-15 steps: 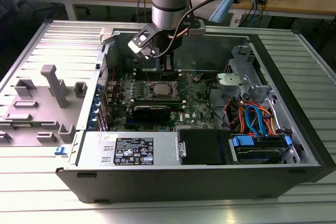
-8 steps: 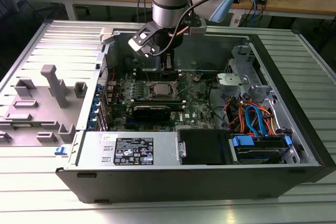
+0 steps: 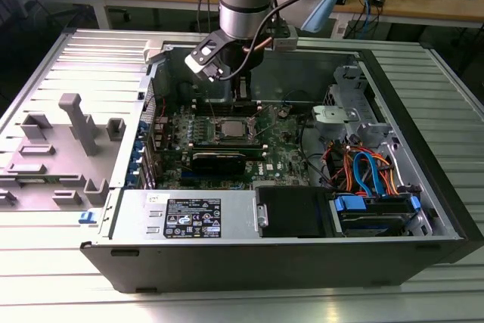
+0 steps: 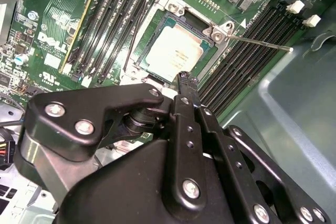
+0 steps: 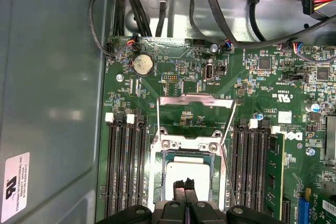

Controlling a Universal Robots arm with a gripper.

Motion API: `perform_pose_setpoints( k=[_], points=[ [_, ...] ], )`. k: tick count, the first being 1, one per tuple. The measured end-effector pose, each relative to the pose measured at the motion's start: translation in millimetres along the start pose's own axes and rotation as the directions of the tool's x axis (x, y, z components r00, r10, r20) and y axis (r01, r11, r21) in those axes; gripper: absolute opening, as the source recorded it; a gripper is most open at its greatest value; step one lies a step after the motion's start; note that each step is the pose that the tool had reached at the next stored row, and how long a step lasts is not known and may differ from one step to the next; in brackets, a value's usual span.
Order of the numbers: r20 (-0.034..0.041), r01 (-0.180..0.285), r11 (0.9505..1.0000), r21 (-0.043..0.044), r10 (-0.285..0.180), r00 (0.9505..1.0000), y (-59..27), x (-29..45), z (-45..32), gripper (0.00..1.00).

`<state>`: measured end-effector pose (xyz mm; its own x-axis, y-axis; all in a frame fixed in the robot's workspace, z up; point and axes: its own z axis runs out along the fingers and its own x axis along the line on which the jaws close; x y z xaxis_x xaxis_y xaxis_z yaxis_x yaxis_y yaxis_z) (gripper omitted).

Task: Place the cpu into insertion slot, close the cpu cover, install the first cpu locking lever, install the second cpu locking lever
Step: 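Close the cpu cover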

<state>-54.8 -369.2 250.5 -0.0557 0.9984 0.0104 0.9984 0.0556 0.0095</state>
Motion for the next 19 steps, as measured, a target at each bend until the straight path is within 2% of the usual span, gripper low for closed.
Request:
perform_pose_setpoints(
  k=[4,8,19],
  points=[
    [0.0003,0.0,1.0,0.0002,0.0,1.0,0.0,0.0,-0.7,0.11],
    [0.0,0.0,1.0,0.0,0.0,1.0,0.1,0.1,-8.3,0.11],
    [-0.0001,0.0,1.0,0.0,0.0,1.0,0.1,0.1,-10.3,0.11]
  ],
)
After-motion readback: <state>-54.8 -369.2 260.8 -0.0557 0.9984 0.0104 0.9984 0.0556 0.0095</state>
